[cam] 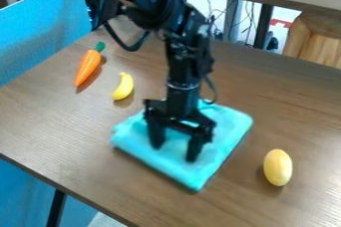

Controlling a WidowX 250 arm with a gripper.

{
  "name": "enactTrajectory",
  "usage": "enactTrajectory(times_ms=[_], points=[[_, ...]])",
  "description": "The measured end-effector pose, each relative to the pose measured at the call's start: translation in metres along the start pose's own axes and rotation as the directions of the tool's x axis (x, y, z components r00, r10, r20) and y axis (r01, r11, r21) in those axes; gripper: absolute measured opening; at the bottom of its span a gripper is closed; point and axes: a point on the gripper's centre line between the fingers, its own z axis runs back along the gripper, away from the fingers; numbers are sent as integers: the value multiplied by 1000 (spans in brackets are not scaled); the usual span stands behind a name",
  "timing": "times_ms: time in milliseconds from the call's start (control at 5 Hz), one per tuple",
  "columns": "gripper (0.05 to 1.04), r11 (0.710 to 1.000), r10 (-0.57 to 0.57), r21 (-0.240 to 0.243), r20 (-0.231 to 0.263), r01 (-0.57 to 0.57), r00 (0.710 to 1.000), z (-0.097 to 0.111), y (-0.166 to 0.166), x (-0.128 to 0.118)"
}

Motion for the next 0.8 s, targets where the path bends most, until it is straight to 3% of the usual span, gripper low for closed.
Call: enactTrajectory(times_ms=[200, 400, 600, 800], points=[[1001, 999, -40, -7, -170, 39, 985, -1, 19, -37], [1001, 999, -34, 5, -188, 36, 982, 8, 27, -50], [1001, 1000, -25, 0, -175, 25, 984, 15, 33, -63], [1001, 997, -44, -68, -86, 38, 995, 37, 25, -53]])
